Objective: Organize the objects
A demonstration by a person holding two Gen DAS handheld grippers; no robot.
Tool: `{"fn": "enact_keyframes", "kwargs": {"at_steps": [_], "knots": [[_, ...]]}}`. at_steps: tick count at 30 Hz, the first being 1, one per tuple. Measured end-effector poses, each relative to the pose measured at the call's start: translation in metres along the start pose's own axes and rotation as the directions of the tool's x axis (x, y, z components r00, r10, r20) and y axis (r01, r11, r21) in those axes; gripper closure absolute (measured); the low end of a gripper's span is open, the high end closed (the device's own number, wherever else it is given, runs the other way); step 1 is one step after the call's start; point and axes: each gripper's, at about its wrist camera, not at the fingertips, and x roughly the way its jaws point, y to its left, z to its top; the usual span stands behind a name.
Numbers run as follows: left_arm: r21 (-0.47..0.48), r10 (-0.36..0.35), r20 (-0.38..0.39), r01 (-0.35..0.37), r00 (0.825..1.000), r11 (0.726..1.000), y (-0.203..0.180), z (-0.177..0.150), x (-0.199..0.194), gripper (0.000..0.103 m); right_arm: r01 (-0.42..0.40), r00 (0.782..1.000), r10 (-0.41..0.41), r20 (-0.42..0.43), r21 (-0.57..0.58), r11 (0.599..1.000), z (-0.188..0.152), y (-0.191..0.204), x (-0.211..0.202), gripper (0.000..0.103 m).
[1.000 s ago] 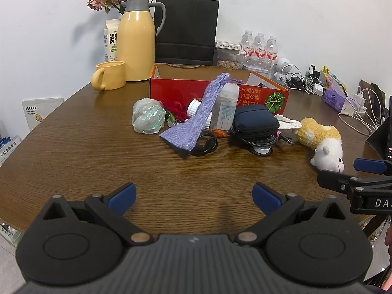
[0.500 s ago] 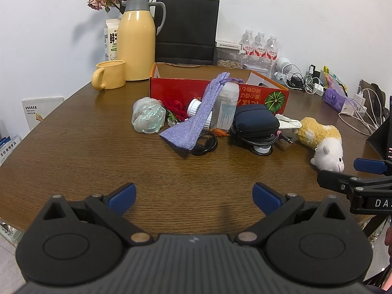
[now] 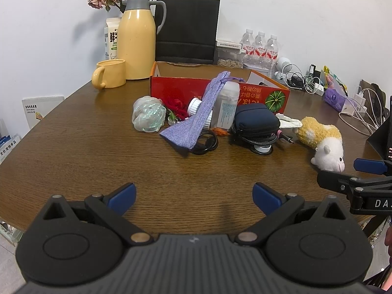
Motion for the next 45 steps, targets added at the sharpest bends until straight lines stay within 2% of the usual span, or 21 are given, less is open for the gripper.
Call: {"fn": "enact_keyframes", "kwargs": {"at_steps": [37,45], "knots": [[-0.007,-0.007,0.001,0.007,1.000,1.000,-0.001,-0.002,0.001,0.000,0.002,1.000,-0.002,0.001,-0.002,1.000,0.002,-0.001,0.001,0.000],[-0.024,0.001,-0.007,-0.001,1.000,1.000,0.004,0.003,0.010,0.000,0.014,1.000,-0.014,0.003,-0.009,1.000,0.004,-0.006,0.006,0.000]]}}
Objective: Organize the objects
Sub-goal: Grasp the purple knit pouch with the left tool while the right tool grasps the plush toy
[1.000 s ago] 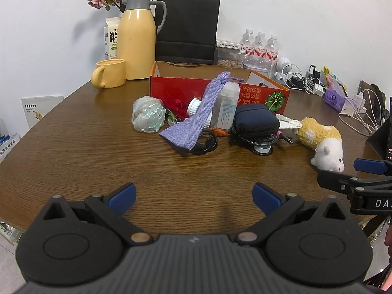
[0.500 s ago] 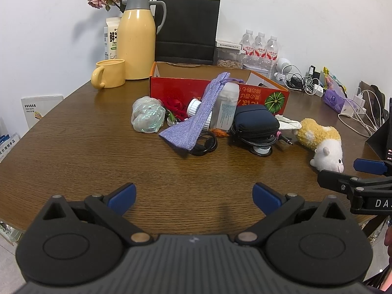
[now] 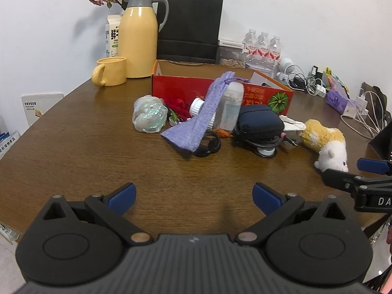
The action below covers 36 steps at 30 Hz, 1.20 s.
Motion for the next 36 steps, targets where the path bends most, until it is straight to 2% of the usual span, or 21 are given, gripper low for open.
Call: {"fn": "enact_keyframes", "kwargs": {"at_steps": [11,18,23,27,29,30,31,36], "knots": [[-0.033,0.030,-0.011,-0.031,0.999,0.999,0.011,0.018,0.027,0.000,0.079,0.997,-0.078,-0.011,0.013,0.997,0.025,-0.032,0.043,0.000],[-0.020,0.066,0.009,-0.066,0.998,0.998,0.010,0.035,0.048,0.000,0.121,0.992,-0.120,-0.050,0.020,0.992,0.034,-0.055,0.077,0.000],[-0.014,0.062,0.014,-0.062,0.998,0.998,0.007,0.045,0.062,0.000,0.131,0.988,-0.127,-0.084,0.039,0.991,0.037,-0.068,0.096,0.002],[-0.008,0.072,0.021,-0.072,0.997,0.997,0.004,0.051,0.074,0.000,0.131,0.985,-0.123,-0.118,0.064,0.989,0.038,-0.079,0.109,0.014],[-0.007,0.081,0.022,-0.080,0.997,0.997,0.003,0.054,0.080,0.000,0.133,0.984,-0.123,-0.130,0.069,0.989,0.037,-0.083,0.114,0.025],[-0.004,0.077,0.020,-0.077,0.997,0.997,0.003,0.056,0.083,0.000,0.132,0.984,-0.122,-0.130,0.071,0.989,0.037,-0.086,0.116,0.036],[-0.001,0.073,0.016,-0.073,0.997,0.997,0.002,0.058,0.086,0.000,0.128,0.984,-0.118,-0.130,0.071,0.989,0.038,-0.088,0.117,0.042],[0.005,0.072,0.037,-0.072,0.997,0.997,0.000,0.066,0.096,0.011,0.095,0.988,-0.085,-0.126,0.070,0.993,0.041,-0.091,0.119,0.045]]}}
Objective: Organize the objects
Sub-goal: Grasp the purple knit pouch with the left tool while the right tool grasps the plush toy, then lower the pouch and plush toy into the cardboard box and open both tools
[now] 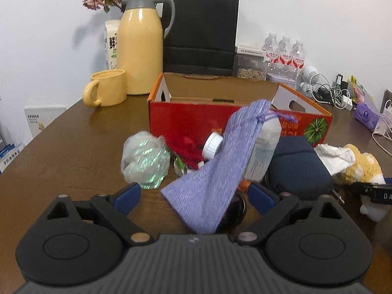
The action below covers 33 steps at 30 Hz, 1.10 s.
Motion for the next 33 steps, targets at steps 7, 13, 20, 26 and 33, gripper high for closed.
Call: {"fn": "enact_keyframes", "kwargs": {"at_steps": [7,13,20,26,33], "knots": [[0.059,-0.022,0.009,0.021,1.000,0.998,-0.010,0.006,0.018,0.069,-0.008,1.000,0.008,0.009,-0.010,1.000,0.003,-0.001,-0.003,0.046],[0.058,-0.039,0.006,0.038,0.999,0.998,-0.009,0.004,0.019,0.098,-0.008,0.999,0.009,0.033,-0.023,1.000,0.005,-0.001,-0.015,0.047],[0.062,-0.039,0.096,0.033,0.995,0.998,-0.001,0.016,-0.011,0.099,-0.013,0.995,0.017,0.099,-0.046,0.999,0.015,0.003,-0.037,0.047],[0.136,-0.025,0.219,-0.005,0.975,0.991,-0.006,0.038,-0.032,0.099,-0.035,0.986,0.043,0.161,-0.054,0.998,0.035,0.011,-0.044,0.048],[0.221,-0.004,0.342,-0.076,0.940,0.972,-0.025,0.075,-0.023,0.099,-0.075,0.969,0.097,0.227,-0.100,0.992,0.077,0.035,-0.032,0.048]]}}
